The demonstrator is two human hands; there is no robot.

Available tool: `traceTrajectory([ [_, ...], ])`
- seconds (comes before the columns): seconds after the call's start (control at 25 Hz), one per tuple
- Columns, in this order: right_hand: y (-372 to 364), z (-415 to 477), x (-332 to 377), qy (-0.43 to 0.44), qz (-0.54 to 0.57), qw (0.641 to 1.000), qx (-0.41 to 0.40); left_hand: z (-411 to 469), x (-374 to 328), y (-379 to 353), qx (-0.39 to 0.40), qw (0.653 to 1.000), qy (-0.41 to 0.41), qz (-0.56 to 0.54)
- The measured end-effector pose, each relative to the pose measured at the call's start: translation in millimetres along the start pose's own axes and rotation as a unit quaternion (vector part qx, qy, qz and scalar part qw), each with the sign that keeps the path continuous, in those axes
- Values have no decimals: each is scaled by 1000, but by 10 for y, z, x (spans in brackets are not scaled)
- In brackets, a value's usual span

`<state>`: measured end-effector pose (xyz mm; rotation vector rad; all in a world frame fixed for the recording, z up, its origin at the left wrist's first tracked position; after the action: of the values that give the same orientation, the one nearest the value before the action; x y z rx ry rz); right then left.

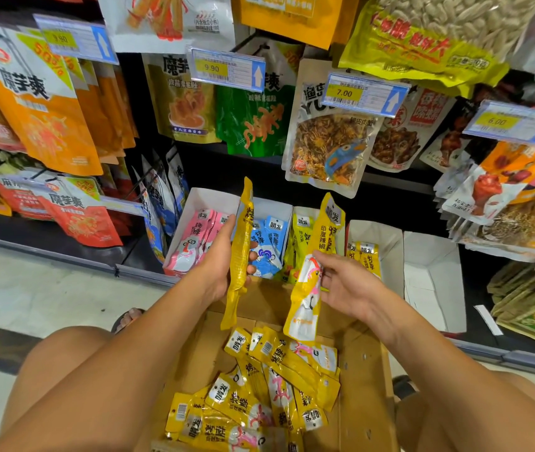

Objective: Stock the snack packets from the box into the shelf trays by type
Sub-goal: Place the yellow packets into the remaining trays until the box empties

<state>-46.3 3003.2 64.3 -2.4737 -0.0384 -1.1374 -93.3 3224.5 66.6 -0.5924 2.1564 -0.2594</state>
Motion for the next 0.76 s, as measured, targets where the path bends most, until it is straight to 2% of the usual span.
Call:
traceTrajectory([
  [0.24,91,59,1,41,-8,998,-50,22,4,14,-9,1000,-11,-13],
  [0.48,91,39,10,56,-18,997,-55,96,-12,2,-4,998,-50,27],
  [0.64,85,22,6,54,-8,997,-63,157,3,59,-92,975,-131,155],
  [0.76,74,55,-11,45,23,997,-49,184,58,24,-90,970,-135,180],
])
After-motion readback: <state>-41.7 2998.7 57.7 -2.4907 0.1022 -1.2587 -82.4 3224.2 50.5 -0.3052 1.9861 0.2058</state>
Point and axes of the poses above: each hand's wrist, its own z-axis towards the middle knuckle, its own y-axis out of the back of the hand, x = y × z, the point moved 3 cm from there along z, towards the middle knuckle, and after that the axes turned 1 degree about -x, right-handed, at the moved point
